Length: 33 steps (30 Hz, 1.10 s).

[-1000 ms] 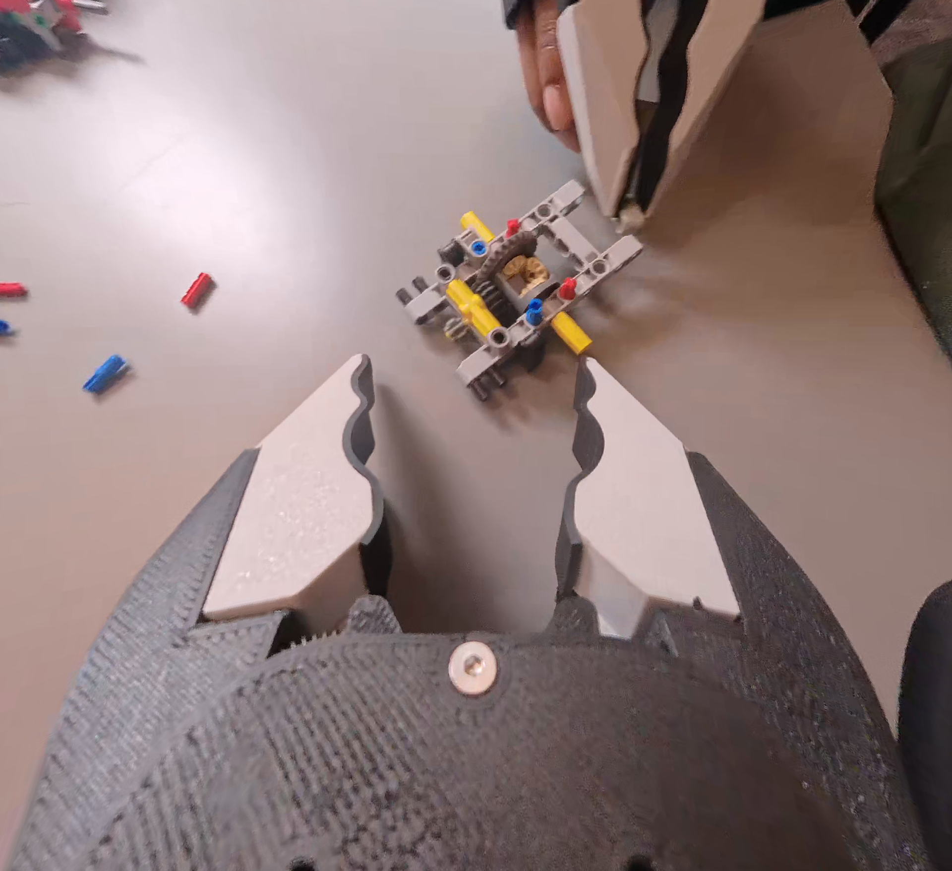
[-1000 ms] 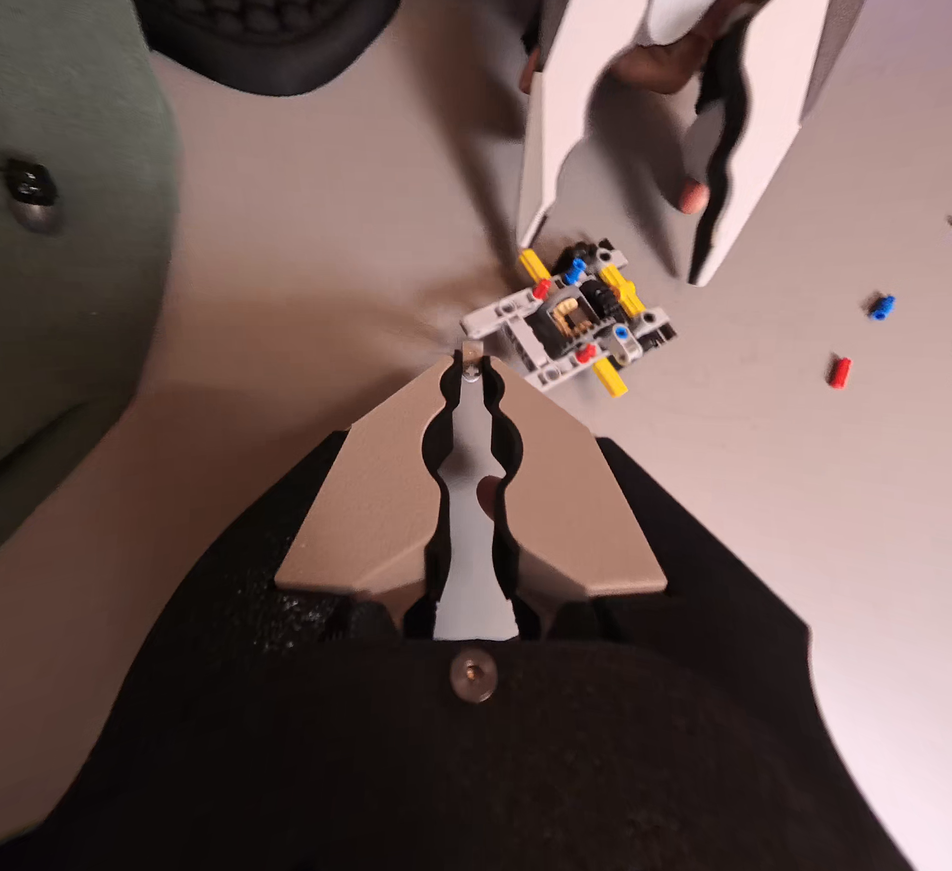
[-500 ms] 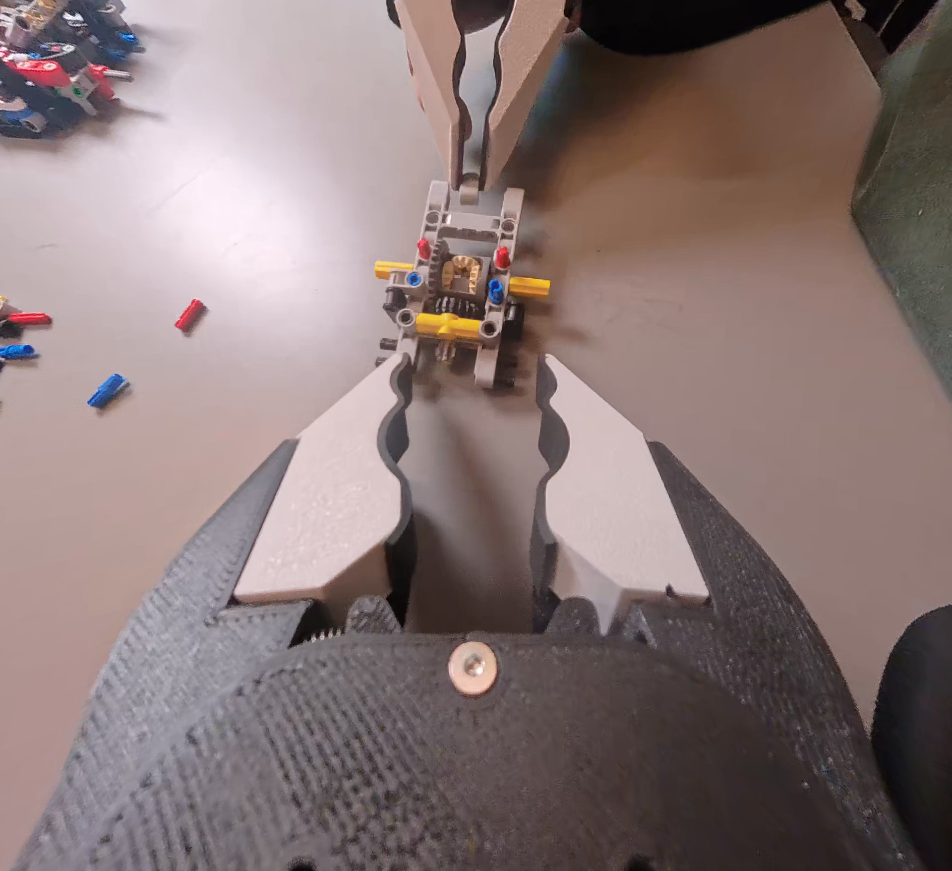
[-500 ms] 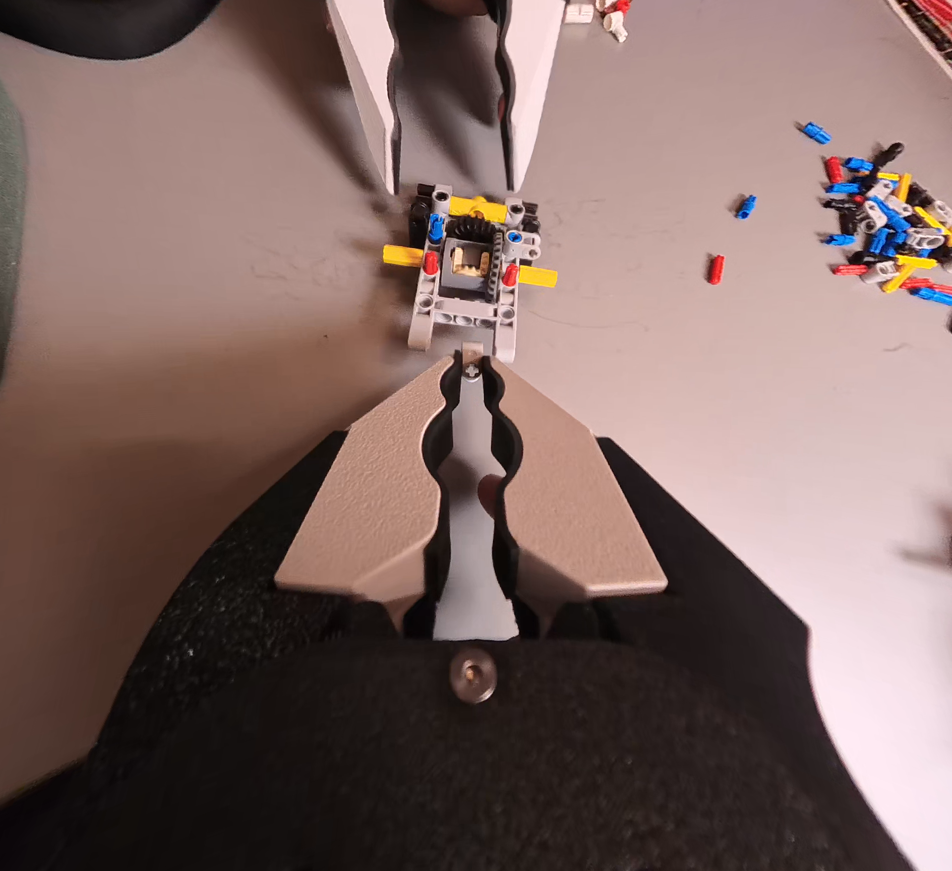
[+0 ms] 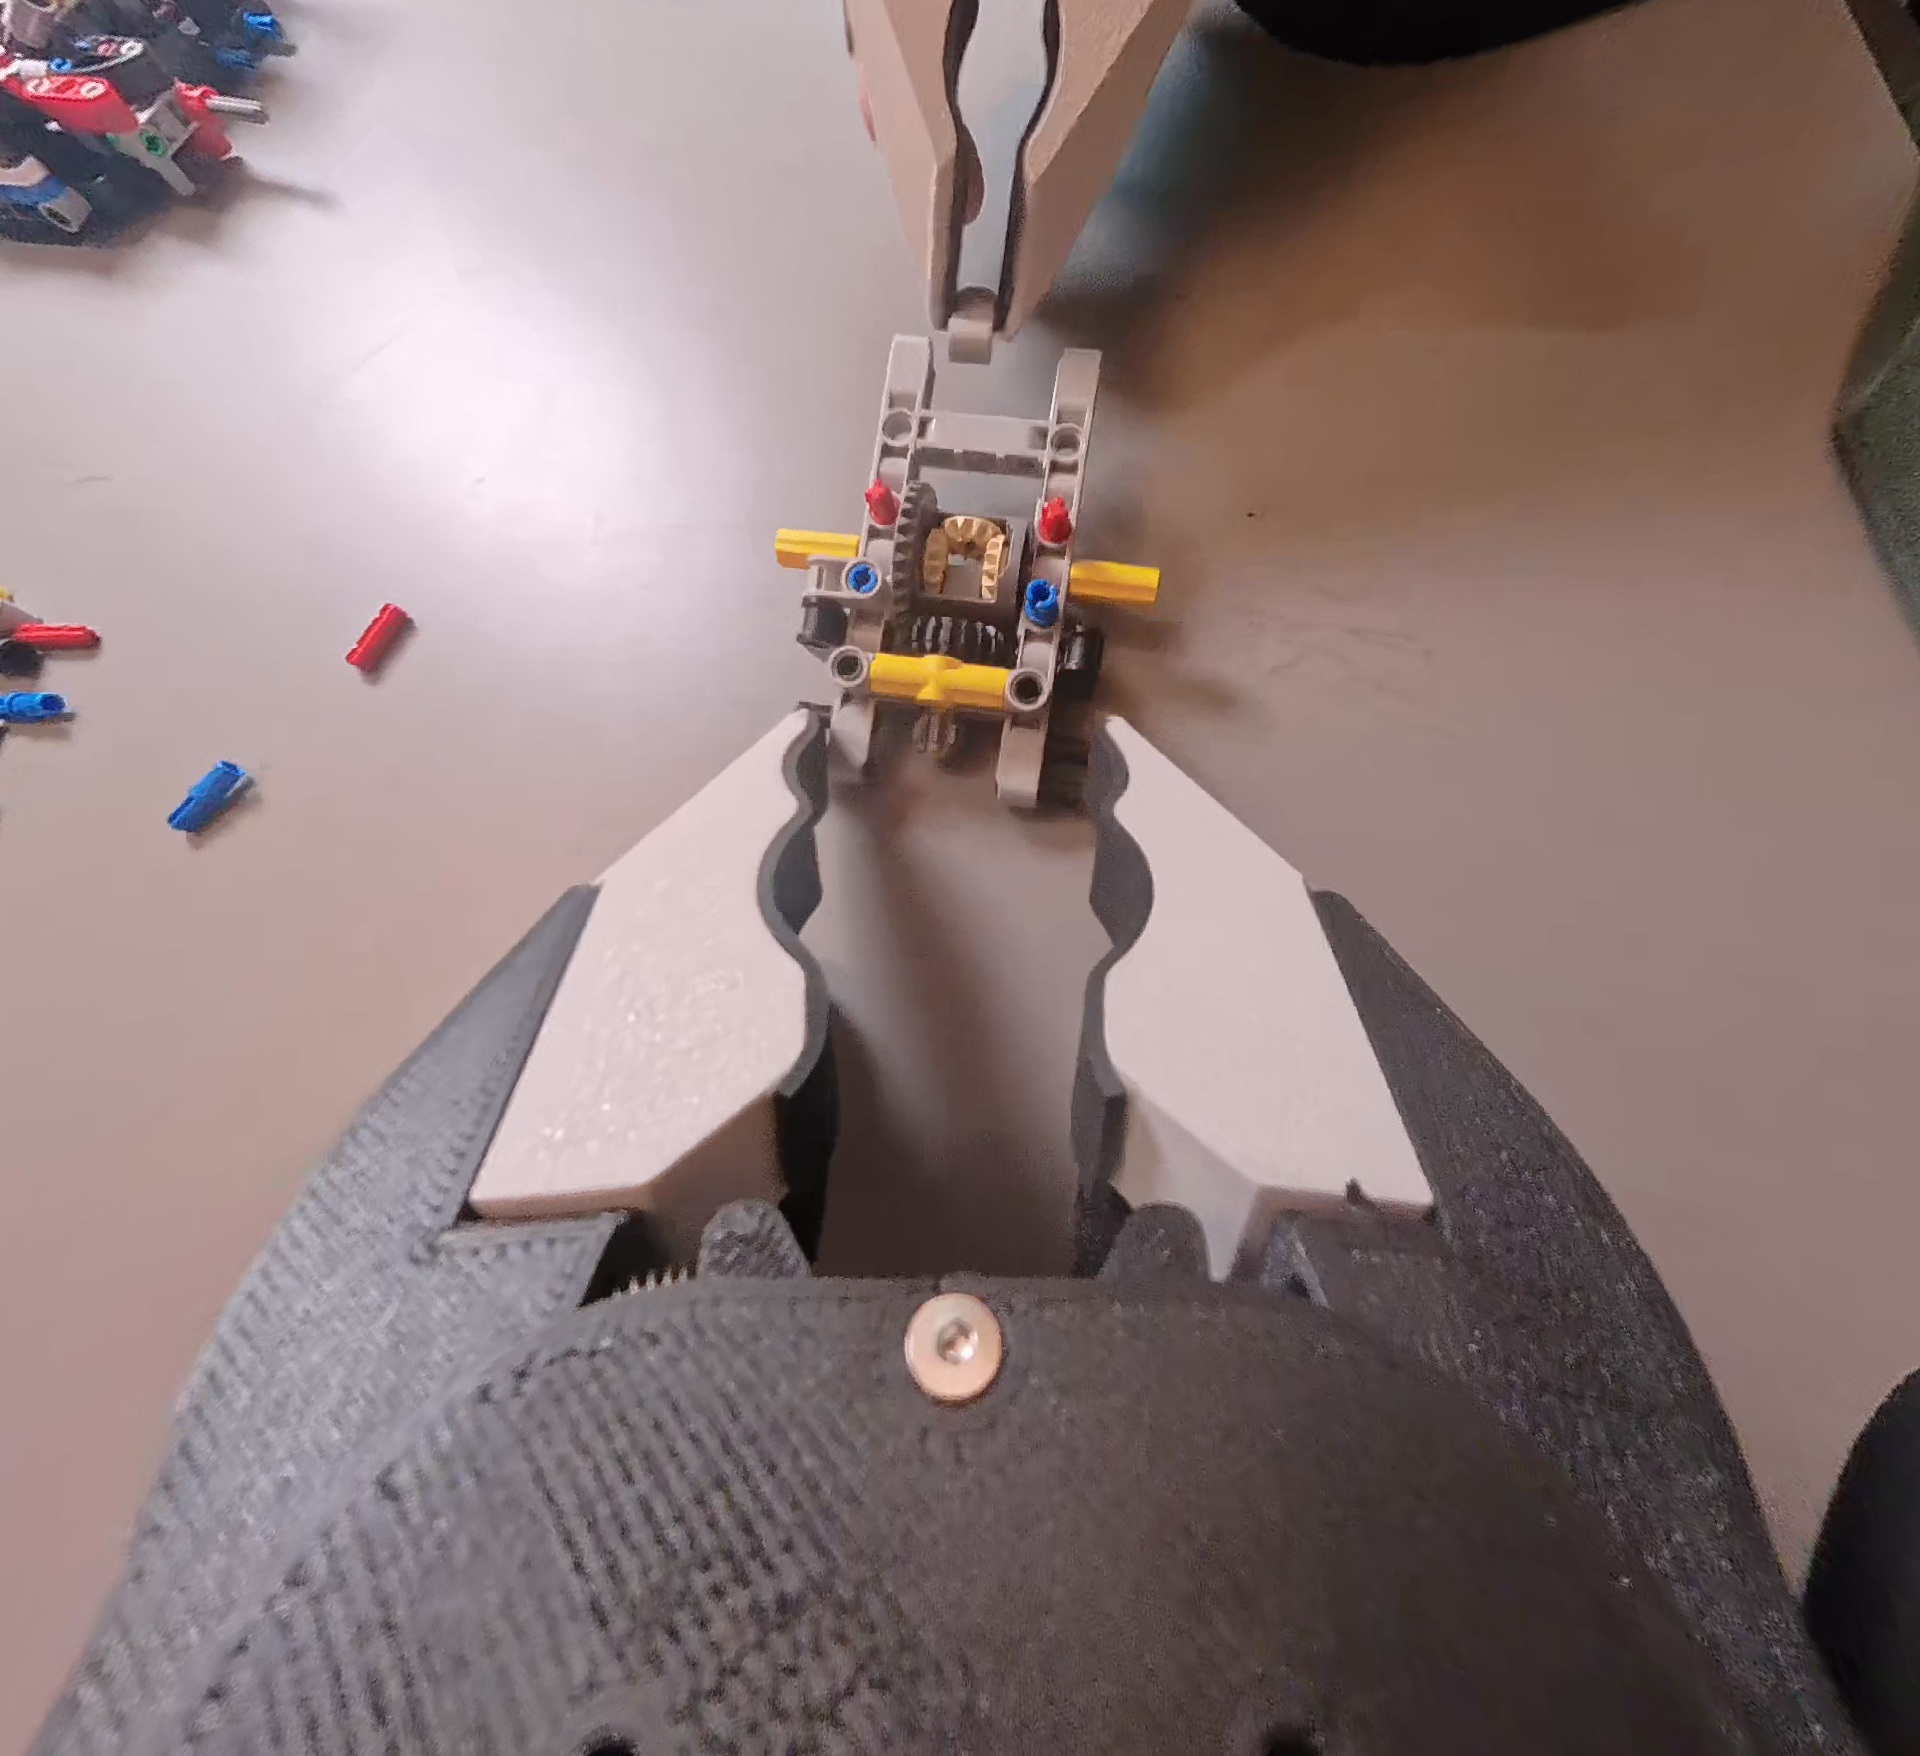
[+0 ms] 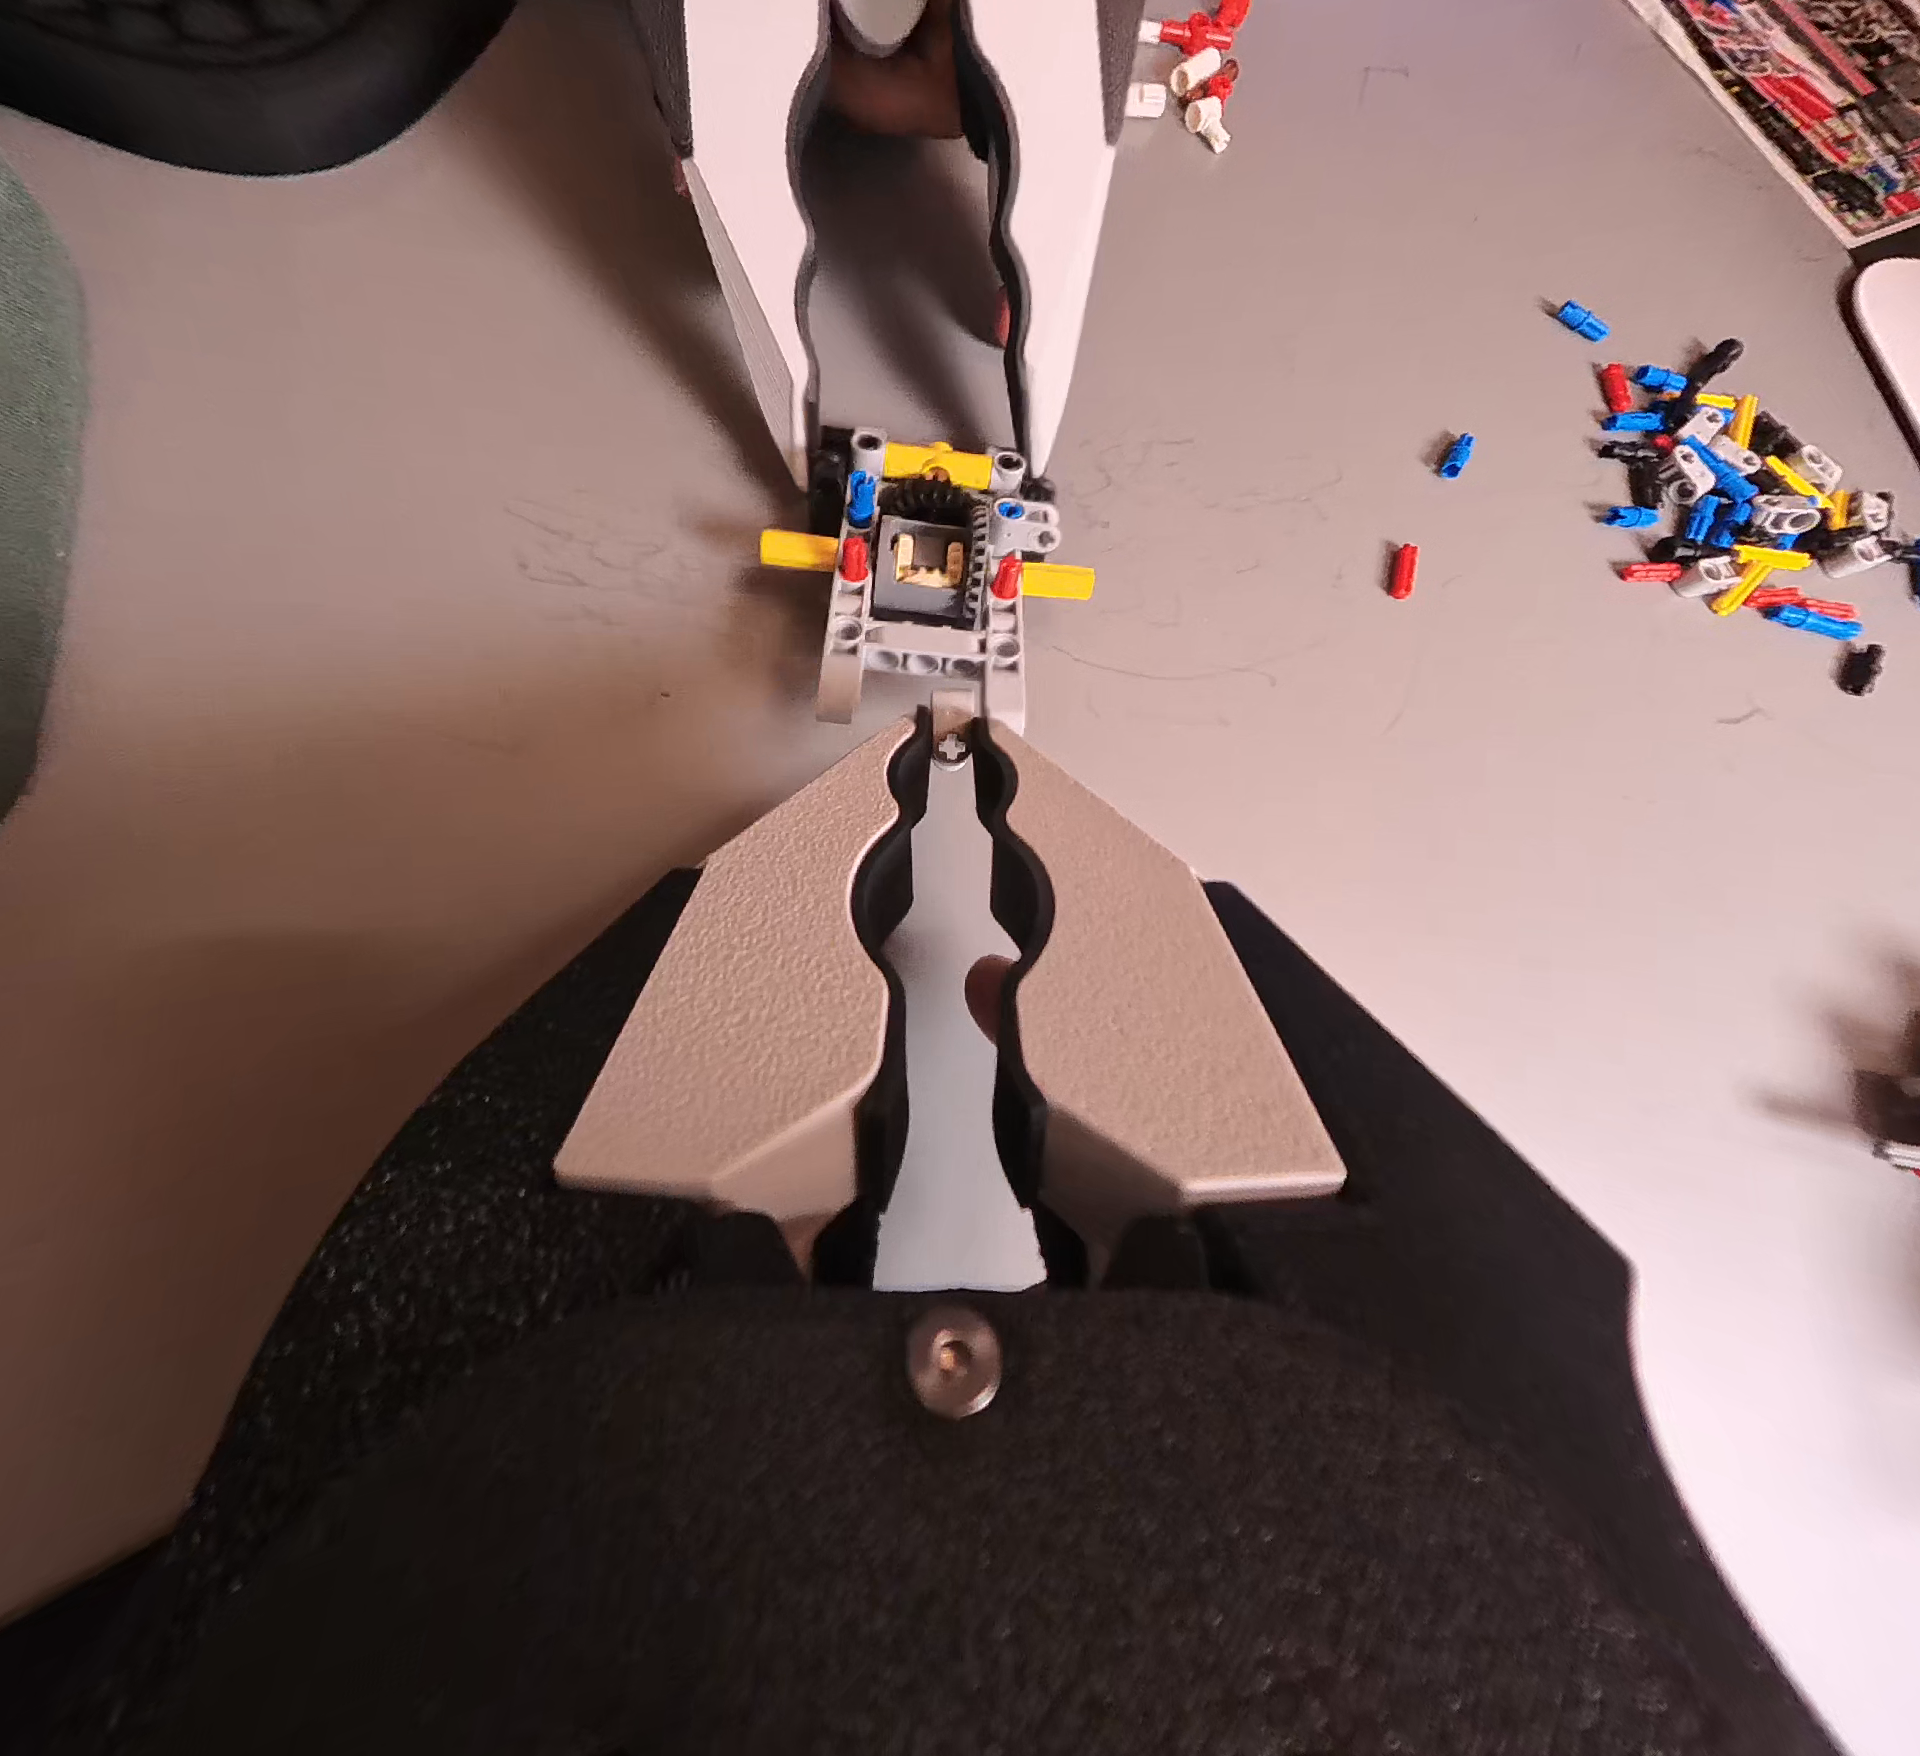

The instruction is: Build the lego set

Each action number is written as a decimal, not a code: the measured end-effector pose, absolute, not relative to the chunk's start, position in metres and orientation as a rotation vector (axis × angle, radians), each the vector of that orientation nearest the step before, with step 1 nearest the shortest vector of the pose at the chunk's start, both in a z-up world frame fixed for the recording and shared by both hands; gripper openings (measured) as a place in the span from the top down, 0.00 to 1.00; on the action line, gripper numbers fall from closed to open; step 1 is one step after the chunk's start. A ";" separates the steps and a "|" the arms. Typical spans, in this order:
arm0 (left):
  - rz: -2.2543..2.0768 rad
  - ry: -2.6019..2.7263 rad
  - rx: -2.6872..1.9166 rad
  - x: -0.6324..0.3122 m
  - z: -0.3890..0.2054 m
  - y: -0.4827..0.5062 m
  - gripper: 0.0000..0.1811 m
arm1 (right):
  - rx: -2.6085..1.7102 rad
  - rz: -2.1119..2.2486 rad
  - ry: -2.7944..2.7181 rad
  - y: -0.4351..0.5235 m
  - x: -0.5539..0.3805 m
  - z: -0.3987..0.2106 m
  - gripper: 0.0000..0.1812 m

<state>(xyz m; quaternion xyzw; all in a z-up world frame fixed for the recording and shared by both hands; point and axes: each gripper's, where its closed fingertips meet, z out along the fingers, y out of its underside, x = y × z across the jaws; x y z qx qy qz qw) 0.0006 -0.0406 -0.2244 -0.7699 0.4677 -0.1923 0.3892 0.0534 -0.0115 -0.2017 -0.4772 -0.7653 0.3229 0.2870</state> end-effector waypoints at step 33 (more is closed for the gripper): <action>-0.455 1.098 -1.849 -0.001 -0.205 -0.031 0.75 | -1.254 0.903 -2.058 -0.022 0.053 -0.210 0.96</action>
